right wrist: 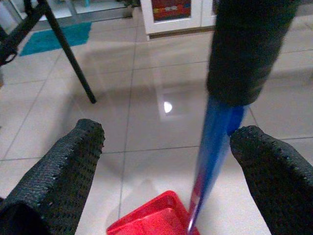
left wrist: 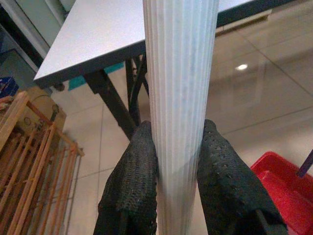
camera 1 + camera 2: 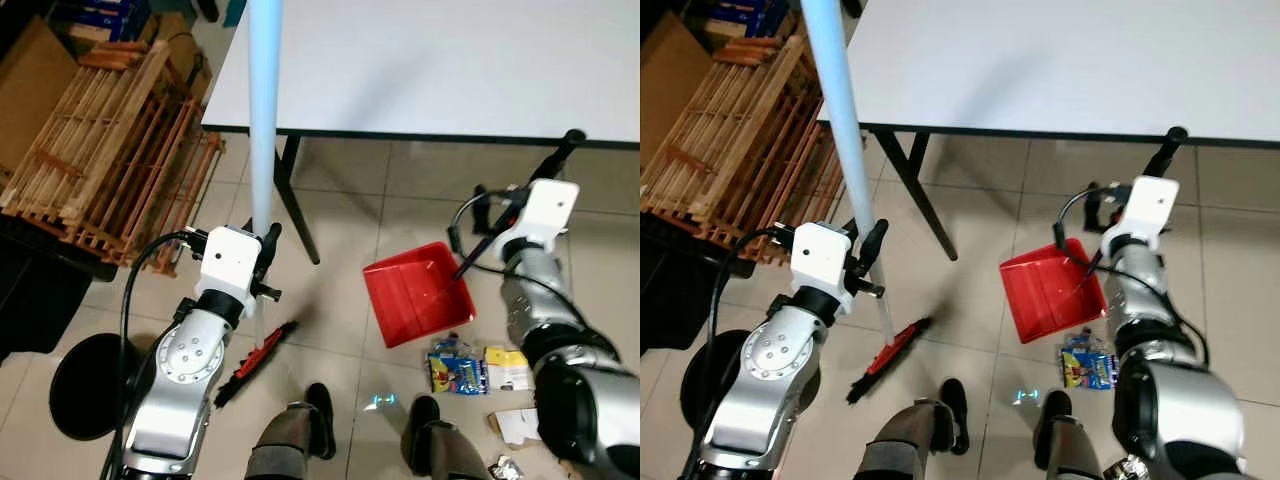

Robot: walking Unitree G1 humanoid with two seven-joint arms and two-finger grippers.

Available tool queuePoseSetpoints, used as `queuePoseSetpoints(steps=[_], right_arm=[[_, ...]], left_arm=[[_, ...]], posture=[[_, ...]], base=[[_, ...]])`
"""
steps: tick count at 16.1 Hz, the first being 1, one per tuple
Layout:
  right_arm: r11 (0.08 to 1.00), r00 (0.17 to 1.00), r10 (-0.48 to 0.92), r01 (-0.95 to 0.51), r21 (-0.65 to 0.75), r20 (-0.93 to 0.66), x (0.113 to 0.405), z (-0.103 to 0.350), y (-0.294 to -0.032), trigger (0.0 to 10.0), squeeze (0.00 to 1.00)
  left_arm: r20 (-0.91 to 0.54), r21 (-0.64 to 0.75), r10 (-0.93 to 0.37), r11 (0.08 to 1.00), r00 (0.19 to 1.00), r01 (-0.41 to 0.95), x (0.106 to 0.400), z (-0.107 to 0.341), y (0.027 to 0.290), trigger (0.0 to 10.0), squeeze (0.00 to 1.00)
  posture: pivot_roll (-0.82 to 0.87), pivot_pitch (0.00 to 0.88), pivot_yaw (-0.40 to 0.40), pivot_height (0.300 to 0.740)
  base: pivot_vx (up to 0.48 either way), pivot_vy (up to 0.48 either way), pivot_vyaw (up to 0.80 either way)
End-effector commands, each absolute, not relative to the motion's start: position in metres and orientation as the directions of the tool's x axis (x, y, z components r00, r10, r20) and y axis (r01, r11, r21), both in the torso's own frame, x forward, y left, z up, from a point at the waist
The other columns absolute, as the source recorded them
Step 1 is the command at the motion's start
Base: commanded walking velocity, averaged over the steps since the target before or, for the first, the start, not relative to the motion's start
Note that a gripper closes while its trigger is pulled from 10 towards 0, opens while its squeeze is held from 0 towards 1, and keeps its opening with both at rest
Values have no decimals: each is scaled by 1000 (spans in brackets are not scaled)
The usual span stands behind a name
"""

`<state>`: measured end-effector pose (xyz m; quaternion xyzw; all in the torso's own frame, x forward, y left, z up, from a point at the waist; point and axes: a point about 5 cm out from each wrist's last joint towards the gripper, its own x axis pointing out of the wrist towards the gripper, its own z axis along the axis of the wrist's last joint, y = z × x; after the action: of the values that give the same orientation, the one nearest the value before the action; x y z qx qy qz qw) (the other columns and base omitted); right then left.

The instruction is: Sweep floor

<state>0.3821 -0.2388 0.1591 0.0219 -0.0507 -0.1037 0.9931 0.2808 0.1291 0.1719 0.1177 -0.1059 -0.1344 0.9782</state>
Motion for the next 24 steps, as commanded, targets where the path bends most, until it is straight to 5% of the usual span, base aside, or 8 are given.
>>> queuePoseSetpoints(steps=[1, 13, 15, 24], right_arm=[[978, 976, -205, 202, 42, 79, 384, 161, -238, 10000, 0], [963, 960, -267, 268, -7, 89, 391, 186, -254, 10000, 0], [962, 959, -274, 273, 16, 79, 390, 184, -255, 0, 0], [954, 952, -300, 300, 3, 59, 387, 177, -259, 0, 0]], left_arm=[[186, 291, -280, 931, 942, 220, 275, 177, 135, 10000, 0], [171, 359, -287, 909, 942, 212, 264, 187, 143, 10000, 0], [166, 369, -294, 904, 941, 218, 262, 187, 142, 10000, 0], [155, 395, -316, 888, 936, 235, 260, 188, 140, 10000, 0]], posture=[[380, 410, 224, 740], [430, 394, 258, 740], [431, 396, 263, 740], [433, 399, 275, 740]], base=[[0, 0, 0], [0, 0, 0], [0, 0, 0], [0, 0, 0]])
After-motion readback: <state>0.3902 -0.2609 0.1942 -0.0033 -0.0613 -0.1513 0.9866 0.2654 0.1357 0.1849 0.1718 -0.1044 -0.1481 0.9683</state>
